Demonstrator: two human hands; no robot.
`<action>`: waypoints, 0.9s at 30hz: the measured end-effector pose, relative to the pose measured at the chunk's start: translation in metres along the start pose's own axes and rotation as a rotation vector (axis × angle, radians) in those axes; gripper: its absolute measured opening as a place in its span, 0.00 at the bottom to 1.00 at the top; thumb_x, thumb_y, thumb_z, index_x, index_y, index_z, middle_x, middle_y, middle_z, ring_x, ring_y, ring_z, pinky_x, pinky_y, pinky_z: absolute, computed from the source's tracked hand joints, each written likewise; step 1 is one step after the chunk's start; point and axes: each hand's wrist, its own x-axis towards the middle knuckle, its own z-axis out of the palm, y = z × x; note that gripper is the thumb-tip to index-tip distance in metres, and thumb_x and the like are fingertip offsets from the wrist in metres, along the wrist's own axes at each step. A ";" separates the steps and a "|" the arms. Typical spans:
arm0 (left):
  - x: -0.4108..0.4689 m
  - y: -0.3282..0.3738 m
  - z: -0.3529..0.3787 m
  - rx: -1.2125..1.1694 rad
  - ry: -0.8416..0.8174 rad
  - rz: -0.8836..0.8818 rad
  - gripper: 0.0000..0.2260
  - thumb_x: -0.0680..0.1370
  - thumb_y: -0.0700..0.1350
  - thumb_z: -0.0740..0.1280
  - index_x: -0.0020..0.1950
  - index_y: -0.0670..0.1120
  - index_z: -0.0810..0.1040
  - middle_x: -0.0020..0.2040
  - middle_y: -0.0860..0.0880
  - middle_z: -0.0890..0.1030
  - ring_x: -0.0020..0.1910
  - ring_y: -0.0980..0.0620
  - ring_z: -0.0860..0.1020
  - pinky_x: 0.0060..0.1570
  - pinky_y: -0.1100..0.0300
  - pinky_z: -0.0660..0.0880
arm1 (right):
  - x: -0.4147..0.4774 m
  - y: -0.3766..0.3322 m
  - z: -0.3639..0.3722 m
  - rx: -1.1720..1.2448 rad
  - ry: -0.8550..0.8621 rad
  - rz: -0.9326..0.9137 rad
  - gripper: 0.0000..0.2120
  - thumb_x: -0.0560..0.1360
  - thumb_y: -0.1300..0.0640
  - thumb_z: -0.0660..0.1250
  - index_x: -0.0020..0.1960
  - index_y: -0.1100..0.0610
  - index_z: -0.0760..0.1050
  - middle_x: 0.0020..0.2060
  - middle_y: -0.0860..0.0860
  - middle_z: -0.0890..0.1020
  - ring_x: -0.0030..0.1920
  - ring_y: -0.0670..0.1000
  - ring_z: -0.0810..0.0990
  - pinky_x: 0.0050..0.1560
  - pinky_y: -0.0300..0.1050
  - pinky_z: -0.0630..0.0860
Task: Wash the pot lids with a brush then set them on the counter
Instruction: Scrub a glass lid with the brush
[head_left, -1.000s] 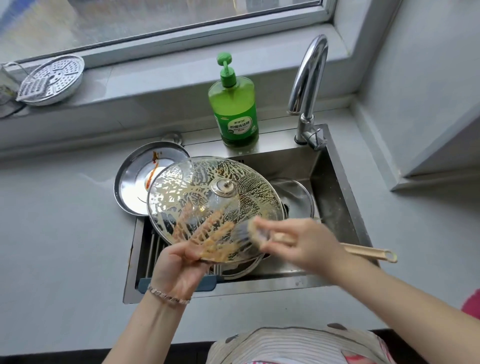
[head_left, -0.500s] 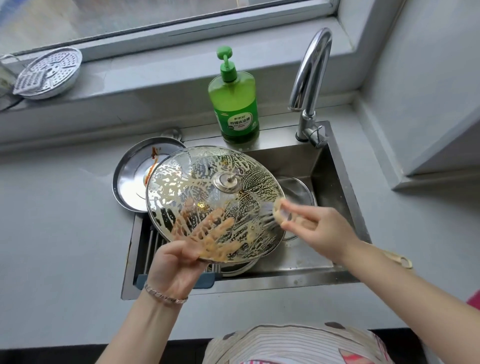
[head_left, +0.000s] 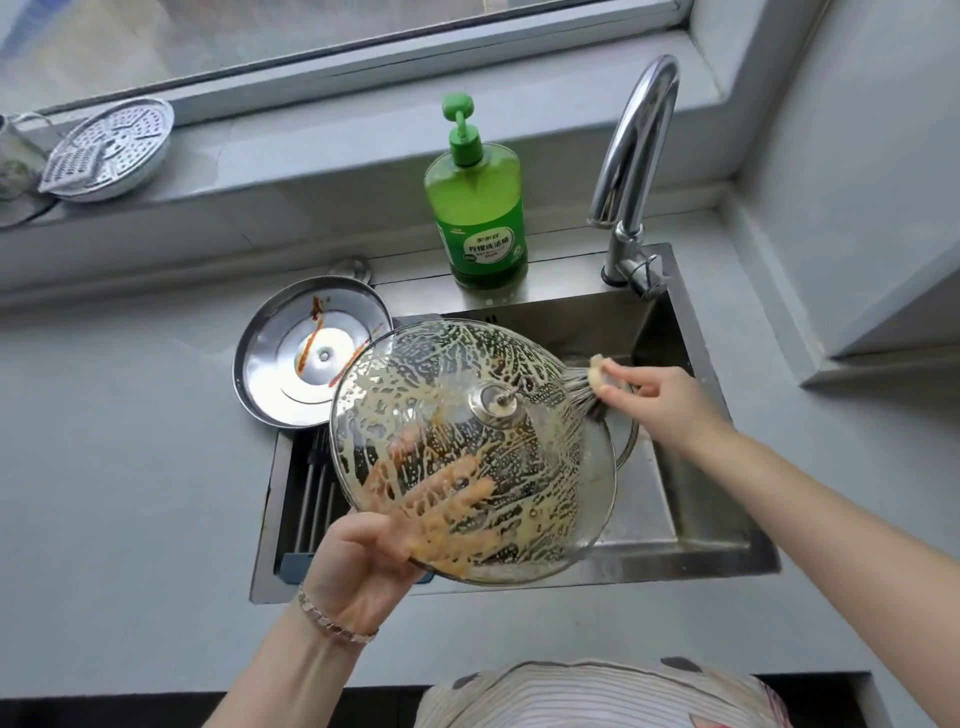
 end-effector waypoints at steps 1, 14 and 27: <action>0.000 0.000 -0.002 0.013 0.040 -0.006 0.36 0.67 0.23 0.48 0.74 0.37 0.46 0.72 0.30 0.49 0.72 0.30 0.52 0.66 0.33 0.54 | -0.004 -0.002 0.002 -0.003 -0.047 -0.040 0.21 0.69 0.35 0.64 0.60 0.36 0.73 0.35 0.49 0.77 0.35 0.51 0.72 0.40 0.48 0.70; 0.022 0.000 -0.002 -0.079 -0.269 -0.072 0.41 0.66 0.29 0.45 0.72 0.47 0.26 0.73 0.31 0.53 0.74 0.34 0.50 0.68 0.36 0.47 | -0.021 0.009 -0.004 1.123 -0.220 0.590 0.20 0.77 0.49 0.60 0.35 0.60 0.81 0.28 0.53 0.82 0.13 0.40 0.58 0.14 0.30 0.50; 0.050 -0.021 0.038 1.314 0.569 -0.067 0.43 0.70 0.38 0.68 0.77 0.48 0.43 0.76 0.47 0.51 0.72 0.53 0.56 0.68 0.58 0.58 | -0.038 -0.032 -0.029 0.783 0.069 0.447 0.03 0.72 0.68 0.66 0.43 0.66 0.78 0.22 0.52 0.78 0.16 0.42 0.61 0.15 0.30 0.53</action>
